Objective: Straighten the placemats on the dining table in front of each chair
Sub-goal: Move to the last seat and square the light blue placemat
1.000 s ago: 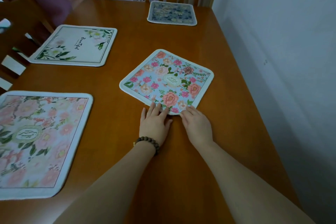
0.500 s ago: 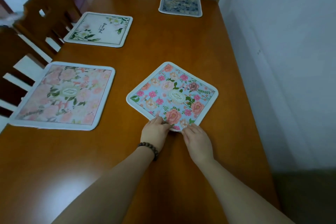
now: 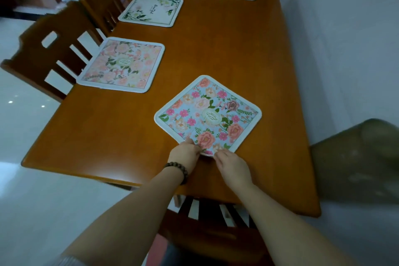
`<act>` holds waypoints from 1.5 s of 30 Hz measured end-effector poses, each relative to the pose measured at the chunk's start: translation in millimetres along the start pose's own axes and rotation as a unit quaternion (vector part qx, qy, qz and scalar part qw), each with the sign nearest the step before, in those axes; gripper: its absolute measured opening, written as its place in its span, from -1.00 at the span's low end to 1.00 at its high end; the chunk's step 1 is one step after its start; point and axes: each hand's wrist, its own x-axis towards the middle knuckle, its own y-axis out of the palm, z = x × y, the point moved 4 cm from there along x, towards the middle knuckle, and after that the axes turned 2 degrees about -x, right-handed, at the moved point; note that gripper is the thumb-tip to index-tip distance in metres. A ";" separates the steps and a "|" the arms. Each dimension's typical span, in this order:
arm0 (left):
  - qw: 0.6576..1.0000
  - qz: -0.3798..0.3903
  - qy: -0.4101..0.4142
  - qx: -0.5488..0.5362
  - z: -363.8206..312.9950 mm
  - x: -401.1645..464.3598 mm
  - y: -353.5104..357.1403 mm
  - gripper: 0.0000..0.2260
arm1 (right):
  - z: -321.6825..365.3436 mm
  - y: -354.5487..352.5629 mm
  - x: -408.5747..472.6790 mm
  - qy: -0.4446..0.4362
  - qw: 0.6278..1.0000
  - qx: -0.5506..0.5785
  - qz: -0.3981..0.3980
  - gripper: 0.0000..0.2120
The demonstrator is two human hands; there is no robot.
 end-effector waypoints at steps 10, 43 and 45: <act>0.999 -0.007 0.020 0.038 8.9 -35.4 3.3 -0.75 | 11.0 13.3 -28.3 -0.003 1.000 -0.012 0.006 -0.72; 0.989 0.019 -0.139 -0.043 -5.9 -20.3 61.7 0.09 | -116.0 -26.6 105.2 0.110 0.983 -0.128 0.073 -0.18; 0.990 0.027 -0.126 -0.053 -2.7 -20.5 61.1 0.08 | -115.2 -28.8 103.8 0.115 0.983 -0.129 0.065 -0.18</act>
